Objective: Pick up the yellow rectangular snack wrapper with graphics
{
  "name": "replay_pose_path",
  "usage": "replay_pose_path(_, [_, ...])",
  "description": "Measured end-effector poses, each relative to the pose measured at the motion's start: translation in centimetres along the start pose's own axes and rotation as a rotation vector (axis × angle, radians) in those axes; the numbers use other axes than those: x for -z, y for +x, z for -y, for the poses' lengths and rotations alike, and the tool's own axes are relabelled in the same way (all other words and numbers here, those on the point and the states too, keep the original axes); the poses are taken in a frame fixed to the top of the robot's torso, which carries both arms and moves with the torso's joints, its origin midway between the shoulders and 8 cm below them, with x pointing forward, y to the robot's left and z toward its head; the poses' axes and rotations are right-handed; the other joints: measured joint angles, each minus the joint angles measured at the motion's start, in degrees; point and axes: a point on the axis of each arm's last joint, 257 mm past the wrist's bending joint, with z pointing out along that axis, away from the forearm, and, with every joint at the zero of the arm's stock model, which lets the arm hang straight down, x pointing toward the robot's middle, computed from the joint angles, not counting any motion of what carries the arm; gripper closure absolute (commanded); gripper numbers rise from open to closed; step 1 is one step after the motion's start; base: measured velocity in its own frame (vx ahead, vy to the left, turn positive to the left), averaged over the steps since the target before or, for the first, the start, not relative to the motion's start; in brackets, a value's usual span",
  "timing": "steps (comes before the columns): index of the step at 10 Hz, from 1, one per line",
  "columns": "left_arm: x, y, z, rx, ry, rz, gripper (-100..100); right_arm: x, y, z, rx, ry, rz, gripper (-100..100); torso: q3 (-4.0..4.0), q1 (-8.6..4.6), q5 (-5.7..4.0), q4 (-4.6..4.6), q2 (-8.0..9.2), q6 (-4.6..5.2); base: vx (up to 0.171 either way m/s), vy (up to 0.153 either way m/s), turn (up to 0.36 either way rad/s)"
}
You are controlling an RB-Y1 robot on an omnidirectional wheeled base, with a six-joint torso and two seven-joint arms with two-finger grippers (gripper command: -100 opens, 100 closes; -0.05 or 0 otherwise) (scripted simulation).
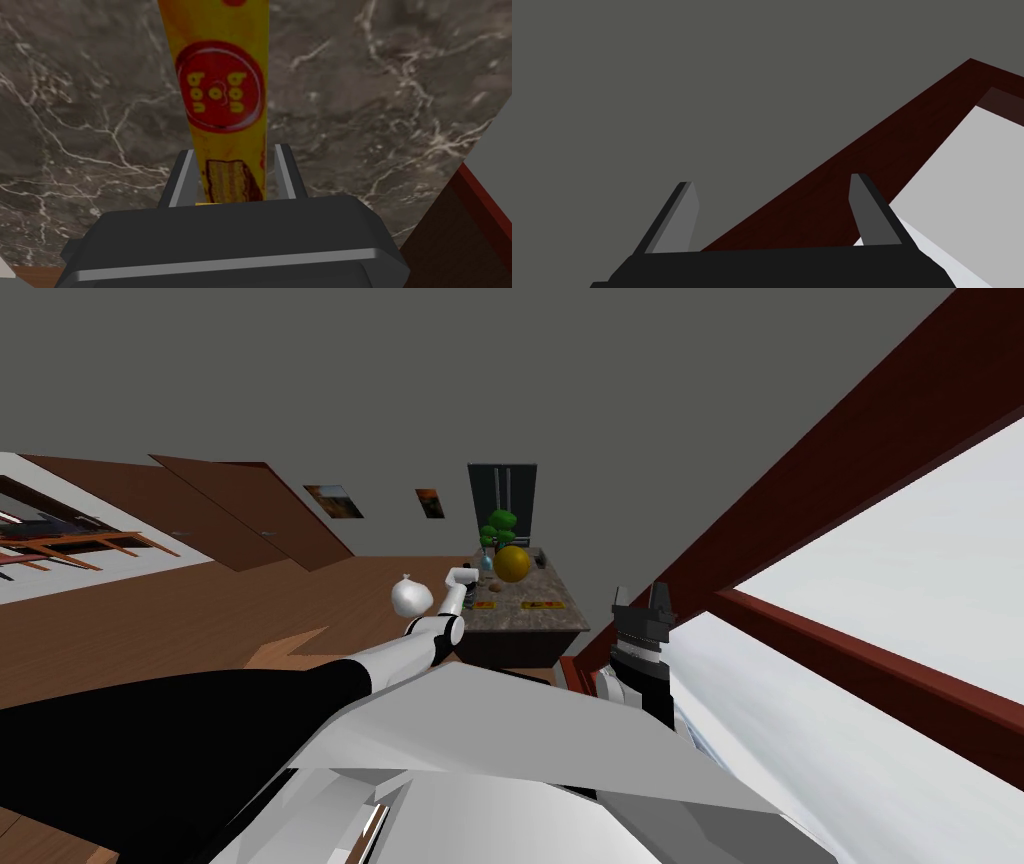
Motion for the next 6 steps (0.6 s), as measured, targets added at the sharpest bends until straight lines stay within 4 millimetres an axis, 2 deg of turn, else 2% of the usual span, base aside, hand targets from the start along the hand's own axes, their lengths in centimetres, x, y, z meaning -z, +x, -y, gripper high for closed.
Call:
replay_pose_path(2, [0.0, 0.0, 0.0, 0.000, 0.000, 0.000, 100, 0.0, 0.0, 0.0, 0.000, 0.000, 0.000, 0, 0.00, 0.00, 0.00, 0.00, -0.01, 0.00, 0.000, 0.000, 0.000])
replay_pose_path(3, [0.0, 0.0, 0.0, 0.000, 0.000, 0.000, 0, 0.0, 0.0, 0.0, 0.000, 0.000, 0.000, 0, 0.00, 0.00, -0.01, 0.01, 0.00, 0.00, 0.000, 0.000, 0.000])
replay_pose_path(4, [0.0, 0.0, 0.0, 0.000, 0.000, 0.000, 100, 0.0, 0.0, 0.0, 0.000, 0.000, 0.000, 0, 0.00, 0.00, -0.01, 0.01, 0.00, 0.00, -0.013, -0.004, -0.013])
replay_pose_path(6, [1.3, -0.2, 0.5, 0.003, 0.001, 0.000, 100, 0.0, 0.0, 0.0, 0.000, 0.000, 0.000, 0, 0.07, -0.07, -0.05, 0.06, 0.09, 0.01, -0.011, -0.005, -0.010])
